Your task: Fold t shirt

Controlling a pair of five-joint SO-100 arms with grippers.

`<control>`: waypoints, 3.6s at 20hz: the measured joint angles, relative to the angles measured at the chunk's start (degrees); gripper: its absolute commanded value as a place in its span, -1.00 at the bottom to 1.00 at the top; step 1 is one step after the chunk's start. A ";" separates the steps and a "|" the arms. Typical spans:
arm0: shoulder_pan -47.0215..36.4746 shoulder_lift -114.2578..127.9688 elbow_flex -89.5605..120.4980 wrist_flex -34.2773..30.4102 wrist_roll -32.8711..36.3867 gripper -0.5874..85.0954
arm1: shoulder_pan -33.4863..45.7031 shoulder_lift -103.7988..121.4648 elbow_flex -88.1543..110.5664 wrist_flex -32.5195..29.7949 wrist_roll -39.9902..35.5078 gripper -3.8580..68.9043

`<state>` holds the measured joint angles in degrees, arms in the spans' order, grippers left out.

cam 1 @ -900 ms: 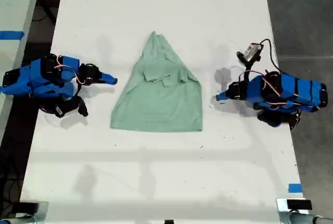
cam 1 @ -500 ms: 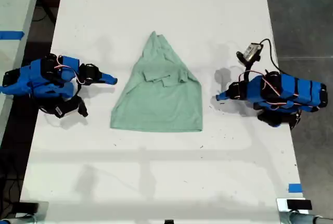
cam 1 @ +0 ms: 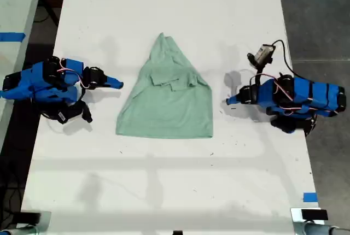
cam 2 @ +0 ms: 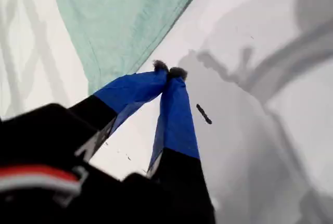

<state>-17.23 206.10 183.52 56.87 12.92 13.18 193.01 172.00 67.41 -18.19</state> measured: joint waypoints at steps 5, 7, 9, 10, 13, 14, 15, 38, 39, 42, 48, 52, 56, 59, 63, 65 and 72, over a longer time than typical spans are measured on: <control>0.00 0.00 0.00 0.00 0.00 -0.99 | -3.16 -57.22 -39.20 -3.43 0.53 -0.43; 0.00 0.00 0.00 0.00 0.00 -0.99 | -4.22 -76.99 -53.44 -3.34 1.58 -0.38; 0.00 0.00 0.00 0.00 0.00 -0.99 | -5.27 -86.66 -58.01 -3.43 4.22 -0.40; 0.00 0.00 0.00 0.00 0.00 -0.99 | -5.89 -88.86 -58.45 -3.43 4.66 -0.41; 0.00 0.00 0.00 0.00 0.00 -0.99 | -7.38 -90.62 -58.18 -3.96 7.38 -0.40; 0.00 0.00 0.00 0.00 0.00 -0.99 | -7.56 -90.62 -57.13 -4.04 8.35 -0.40; 0.00 0.00 0.00 0.00 0.00 -0.99 | -7.65 -90.62 -56.16 -4.04 9.14 -0.40; 0.00 0.00 0.00 0.09 0.00 -0.99 | -11.16 -96.68 -74.36 -17.67 -6.15 -0.88; 0.00 0.00 0.00 0.09 0.00 -0.99 | -11.51 -100.28 -76.99 -18.02 -6.86 -0.84; 0.00 0.00 0.00 0.09 0.00 -0.99 | -11.78 -109.78 -85.34 -17.67 -8.17 -0.44; 0.00 0.00 0.00 0.09 0.00 -0.99 | -11.95 -108.37 -93.60 -4.22 -10.11 -0.88; 0.00 0.00 0.00 0.09 0.00 -0.99 | -8.96 -89.38 -78.75 1.49 -8.44 -0.88; 0.00 0.00 0.00 0.09 0.00 -0.99 | -5.45 -57.83 -41.92 -7.65 -5.80 -0.88; 0.00 0.00 0.00 0.09 0.00 -0.99 | -2.99 -31.73 -12.66 -13.27 -5.54 -0.88; 0.00 0.00 0.00 0.09 0.00 -0.99 | -2.11 2.64 2.81 -3.34 -1.41 -0.87; 0.00 0.00 0.00 0.09 0.00 -0.99 | -1.41 5.71 3.08 1.67 0.70 -0.87; 0.00 0.00 0.00 0.09 0.00 -0.99 | -1.49 7.12 3.16 2.99 2.29 -0.87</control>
<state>-17.23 206.10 183.52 56.95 12.92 11.69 200.13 175.17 70.40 -15.91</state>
